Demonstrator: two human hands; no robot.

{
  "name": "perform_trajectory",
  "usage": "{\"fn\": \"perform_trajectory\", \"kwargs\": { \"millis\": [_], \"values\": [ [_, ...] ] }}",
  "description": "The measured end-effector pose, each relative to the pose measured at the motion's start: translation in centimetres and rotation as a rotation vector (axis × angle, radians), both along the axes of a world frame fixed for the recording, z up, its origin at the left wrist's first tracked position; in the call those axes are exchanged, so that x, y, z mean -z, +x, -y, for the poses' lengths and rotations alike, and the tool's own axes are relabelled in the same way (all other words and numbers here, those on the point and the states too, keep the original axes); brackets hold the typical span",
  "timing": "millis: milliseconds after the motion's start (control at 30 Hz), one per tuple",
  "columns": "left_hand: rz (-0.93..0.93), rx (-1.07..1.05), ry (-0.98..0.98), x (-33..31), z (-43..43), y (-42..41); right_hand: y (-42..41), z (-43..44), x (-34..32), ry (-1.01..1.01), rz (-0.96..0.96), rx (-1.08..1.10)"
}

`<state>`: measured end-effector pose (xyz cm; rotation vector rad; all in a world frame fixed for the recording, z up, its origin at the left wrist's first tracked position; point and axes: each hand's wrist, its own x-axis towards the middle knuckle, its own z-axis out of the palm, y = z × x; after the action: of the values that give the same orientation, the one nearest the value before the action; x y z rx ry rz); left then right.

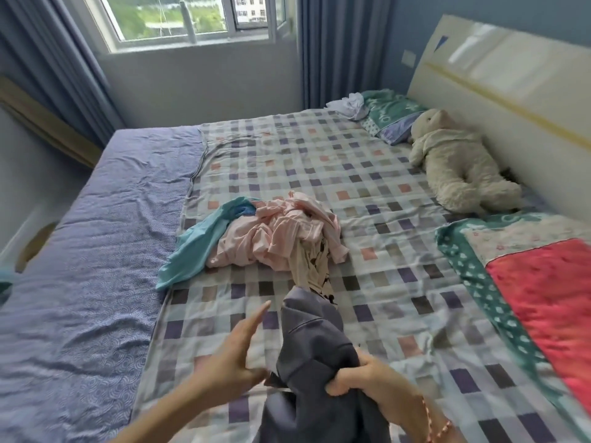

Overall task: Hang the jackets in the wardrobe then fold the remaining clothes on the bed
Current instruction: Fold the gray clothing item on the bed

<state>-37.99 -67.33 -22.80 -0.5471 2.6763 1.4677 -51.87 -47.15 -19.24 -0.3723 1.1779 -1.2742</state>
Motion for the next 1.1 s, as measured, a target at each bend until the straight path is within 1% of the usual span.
{"fn": "perform_trajectory", "kwargs": {
  "millis": [33,67,100,167,200,267,334,367,434,501,534,567,601,667,701,734,767,801,868,901,968,1001,1068,1101],
  "values": [
    [-0.005,0.072,-0.029,-2.3,-0.5,-1.2,-0.3,-0.1,-1.5,-0.052,-0.055,-0.067],
    [-0.023,0.124,-0.013,-3.6,-1.0,-2.0,-0.7,-0.1,-3.0,-0.099,-0.097,-0.111],
    [-0.008,0.171,0.061,-4.2,-1.6,-2.6,-1.0,-0.1,-4.1,-0.157,-0.111,-0.146],
    [0.055,0.293,0.144,-5.4,-3.7,-2.5,-1.6,-0.5,-7.2,-0.238,-0.161,-0.201],
    [0.040,0.292,0.216,-5.4,-4.3,-2.4,-2.0,-0.7,-8.3,-0.235,-0.206,-0.190],
    [-0.057,0.156,0.347,-5.6,-5.1,-2.0,-3.1,-1.0,-10.1,-0.208,-0.341,-0.123],
    [-0.148,-0.031,0.383,-6.1,-5.5,-1.8,-4.2,-1.2,-10.9,-0.189,-0.486,-0.046],
    [-0.162,-0.097,0.396,-6.4,-5.5,-1.5,-4.5,-1.2,-11.2,-0.171,-0.577,-0.015],
    [-0.172,-0.158,0.451,-7.2,-4.4,-1.0,-5.3,-1.4,-11.5,-0.128,-0.795,0.048],
    [-0.124,-0.160,0.406,-8.9,-3.1,-0.4,-6.2,-1.8,-11.8,-0.050,-1.089,0.096],
    [-0.082,-0.125,0.390,-10.0,-2.6,-0.1,-6.5,-2.0,-12.1,-0.045,-1.169,0.122],
    [-0.031,-0.079,0.388,-11.3,-2.3,0.4,-6.4,-2.4,-12.4,-0.075,-1.158,0.157],
    [0.016,-0.031,0.412,-12.4,-2.1,0.5,-6.1,-2.9,-12.9,-0.131,-1.066,0.186],
    [0.132,0.043,0.528,-14.4,-1.6,1.0,-5.5,-3.9,-14.7,-0.246,-0.787,0.206],
    [0.197,0.078,0.577,-15.5,-1.5,1.4,-5.3,-4.3,-15.6,-0.275,-0.686,0.183],
    [0.264,0.131,0.594,-16.2,-1.0,1.7,-5.3,-4.6,-16.5,-0.266,-0.633,0.143],
    [0.327,0.183,0.589,-17.0,-0.4,2.0,-5.4,-4.8,-17.2,-0.226,-0.620,0.083],
    [0.385,0.235,0.566,-17.6,0.5,2.2,-5.7,-4.9,-17.8,-0.164,-0.655,-0.010],
    [0.483,0.343,0.510,-19.1,2.2,3.0,-5.5,-5.1,-18.4,-0.018,-0.829,-0.271],
    [0.529,0.379,0.479,-19.7,3.1,3.2,-5.4,-5.1,-18.4,0.063,-0.887,-0.415],
    [0.622,0.422,0.351,-21.2,4.1,3.8,-4.8,-5.2,-17.8,0.255,-0.954,-0.653],
    [0.681,0.436,0.259,-21.9,4.4,4.2,-4.4,-5.2,-17.3,0.354,-1.021,-0.759],
    [0.809,0.442,0.075,-22.4,4.8,4.8,-4.2,-5.1,-16.0,0.503,-1.222,-0.908],
    [0.884,0.449,0.012,-22.2,5.0,5.1,-4.2,-5.0,-15.4,0.542,-1.310,-0.921]
  ]
}}
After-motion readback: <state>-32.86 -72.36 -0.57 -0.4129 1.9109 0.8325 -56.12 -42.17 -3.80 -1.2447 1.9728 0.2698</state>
